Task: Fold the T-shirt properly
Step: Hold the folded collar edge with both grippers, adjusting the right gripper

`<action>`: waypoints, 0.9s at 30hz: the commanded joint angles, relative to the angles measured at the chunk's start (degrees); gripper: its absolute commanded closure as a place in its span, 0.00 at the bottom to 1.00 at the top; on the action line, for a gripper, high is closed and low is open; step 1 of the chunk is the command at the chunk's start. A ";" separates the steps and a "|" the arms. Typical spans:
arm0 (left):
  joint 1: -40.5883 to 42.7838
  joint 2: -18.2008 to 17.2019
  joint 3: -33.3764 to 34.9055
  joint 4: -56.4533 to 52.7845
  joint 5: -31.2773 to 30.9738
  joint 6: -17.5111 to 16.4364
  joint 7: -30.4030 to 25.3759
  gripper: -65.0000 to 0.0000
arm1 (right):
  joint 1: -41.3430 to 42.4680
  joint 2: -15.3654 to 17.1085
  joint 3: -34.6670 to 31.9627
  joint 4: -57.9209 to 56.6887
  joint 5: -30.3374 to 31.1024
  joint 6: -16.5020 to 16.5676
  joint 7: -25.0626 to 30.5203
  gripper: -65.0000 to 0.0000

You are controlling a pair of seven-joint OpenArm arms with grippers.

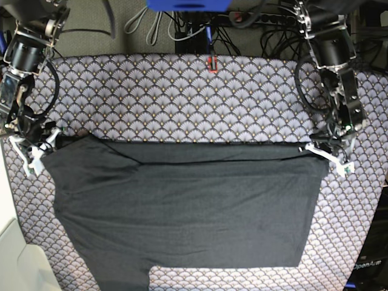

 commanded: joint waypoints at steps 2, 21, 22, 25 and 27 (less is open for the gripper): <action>-1.23 -0.78 -0.17 1.25 0.00 0.04 -1.00 0.99 | 1.15 1.13 0.25 0.93 0.61 0.17 1.16 0.61; -0.87 -0.78 -0.17 1.25 -0.09 0.04 -1.00 0.99 | 1.06 1.13 0.43 0.84 0.43 0.17 3.01 0.61; -0.87 -0.78 -0.17 1.25 -0.09 0.04 -1.00 0.99 | 0.98 1.13 0.34 0.23 0.43 0.17 3.09 0.61; -0.87 -0.78 -0.17 1.25 -0.09 0.04 -1.00 0.99 | 1.06 1.13 0.34 -2.32 0.52 0.17 3.09 0.61; -0.87 -0.78 -0.17 1.25 -0.09 0.04 -1.00 0.99 | 1.06 1.13 0.43 -3.11 0.52 0.17 3.18 0.61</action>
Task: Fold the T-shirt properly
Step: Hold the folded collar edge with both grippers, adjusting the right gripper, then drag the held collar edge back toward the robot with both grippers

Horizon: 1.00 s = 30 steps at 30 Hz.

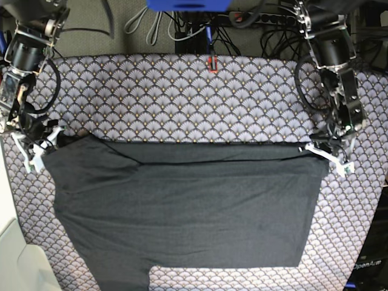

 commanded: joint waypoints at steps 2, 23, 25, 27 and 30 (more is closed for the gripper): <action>-0.83 -0.78 -0.26 1.25 -0.07 0.04 -0.96 0.99 | 0.98 0.96 0.25 0.54 0.06 0.17 0.21 0.61; -0.83 -2.80 -0.26 2.48 -0.33 0.04 0.80 0.99 | 0.80 2.98 0.34 0.80 0.15 0.17 -0.32 1.00; -0.65 -3.41 -0.26 5.56 -0.51 0.04 3.52 0.99 | 0.89 3.59 0.34 0.98 0.15 0.17 -1.73 1.00; -0.13 -3.41 -0.26 8.28 -0.51 -0.05 5.19 0.99 | 0.80 4.30 0.43 2.47 0.24 0.17 -3.04 1.00; 0.05 -3.41 -0.26 12.50 -0.25 -0.05 8.01 0.99 | -0.43 4.30 0.43 6.43 0.32 0.17 -5.07 1.00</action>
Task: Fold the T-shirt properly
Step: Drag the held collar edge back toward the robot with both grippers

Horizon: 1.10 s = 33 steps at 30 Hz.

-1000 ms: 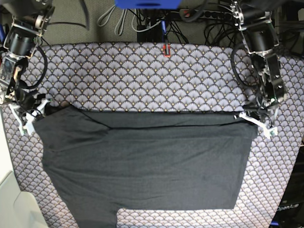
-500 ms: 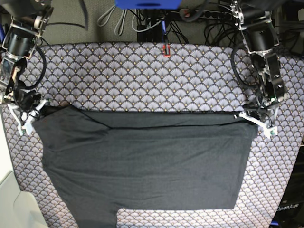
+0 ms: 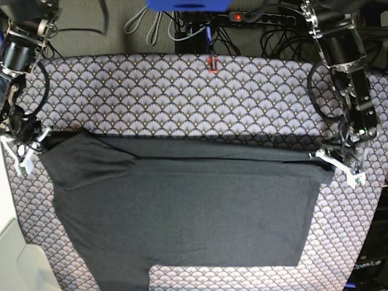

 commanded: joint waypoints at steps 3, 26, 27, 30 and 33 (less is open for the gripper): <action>0.49 -1.03 -0.17 3.33 0.23 0.32 0.80 0.99 | -2.15 1.19 0.41 6.90 0.24 0.17 -1.23 1.00; 19.04 -0.95 -5.36 24.61 0.15 0.32 4.85 0.99 | -24.83 0.23 4.89 34.85 6.57 0.17 -3.95 1.00; 19.75 -0.95 -5.89 25.14 0.15 0.23 4.85 0.99 | -25.18 0.31 5.42 35.20 7.01 0.17 -3.95 1.00; 21.77 -1.12 -6.33 26.46 0.15 0.23 4.85 0.99 | -27.20 0.23 6.65 36.96 7.27 0.17 -3.95 1.00; 23.70 -1.12 -6.33 28.83 0.15 0.23 4.85 0.99 | -29.23 0.14 6.83 38.72 7.27 0.17 -3.86 1.00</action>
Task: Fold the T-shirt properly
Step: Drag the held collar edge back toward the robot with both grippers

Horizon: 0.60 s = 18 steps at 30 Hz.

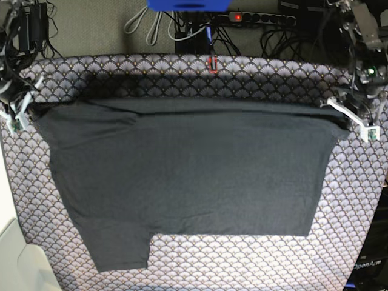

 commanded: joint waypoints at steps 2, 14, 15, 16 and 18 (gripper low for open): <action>1.24 -0.82 -0.49 2.87 0.63 0.43 -1.10 0.99 | -1.26 1.01 0.66 2.25 -0.01 -0.25 0.68 1.00; 6.78 -0.82 -4.10 4.54 0.63 0.43 -1.10 0.99 | -4.69 0.84 6.64 6.20 0.08 -0.25 0.68 1.00; 7.13 -0.82 -4.10 4.54 0.63 0.43 -1.10 0.99 | -4.69 0.22 6.99 6.29 -0.01 -0.25 0.68 1.00; 7.13 -0.82 -4.10 4.54 0.63 0.43 -1.10 0.99 | -4.69 -0.13 7.52 6.38 -0.10 -0.25 0.68 1.00; 7.13 -0.82 -4.01 4.54 0.63 0.43 -1.10 0.99 | -4.60 -0.22 7.70 6.38 -0.10 -0.25 0.68 1.00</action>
